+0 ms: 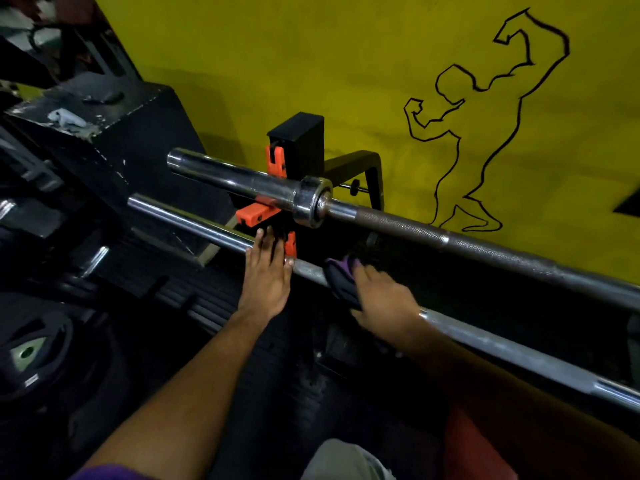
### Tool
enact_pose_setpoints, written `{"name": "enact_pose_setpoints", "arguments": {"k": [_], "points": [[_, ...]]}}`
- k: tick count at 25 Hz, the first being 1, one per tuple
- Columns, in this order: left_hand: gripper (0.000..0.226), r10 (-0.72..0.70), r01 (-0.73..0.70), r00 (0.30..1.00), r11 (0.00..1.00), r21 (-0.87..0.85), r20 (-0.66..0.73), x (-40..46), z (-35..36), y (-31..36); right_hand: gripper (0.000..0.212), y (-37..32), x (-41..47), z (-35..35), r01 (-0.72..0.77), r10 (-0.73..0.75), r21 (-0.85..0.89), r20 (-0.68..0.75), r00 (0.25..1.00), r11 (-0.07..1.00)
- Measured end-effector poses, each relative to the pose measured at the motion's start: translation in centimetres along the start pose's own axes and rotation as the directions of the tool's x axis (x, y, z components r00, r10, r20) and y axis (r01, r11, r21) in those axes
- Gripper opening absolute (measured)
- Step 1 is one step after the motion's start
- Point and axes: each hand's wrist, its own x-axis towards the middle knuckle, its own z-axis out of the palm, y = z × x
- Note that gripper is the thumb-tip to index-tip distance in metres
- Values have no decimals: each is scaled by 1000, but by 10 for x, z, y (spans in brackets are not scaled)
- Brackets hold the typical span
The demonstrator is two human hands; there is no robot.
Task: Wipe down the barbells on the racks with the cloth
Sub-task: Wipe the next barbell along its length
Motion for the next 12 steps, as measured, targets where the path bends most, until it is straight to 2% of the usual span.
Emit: {"name": "enact_pose_setpoints", "arguments": {"k": [2,4,8,12], "points": [[56,2,-3,999,1000,5,36,0,-2,1,75,-35,29,2,28,-28,1,-47,999,1000],[59,19,-20,998,999,28,58,0,-4,-1,75,-45,38,1,48,-47,13,-73,996,999],[58,21,-23,997,999,33,72,0,-6,0,84,-17,0,8,159,-140,101,-168,976,982],[56,38,-39,998,999,19,57,-1,-8,-1,95,18,-57,24,108,-50,204,-269,962,973]]}}
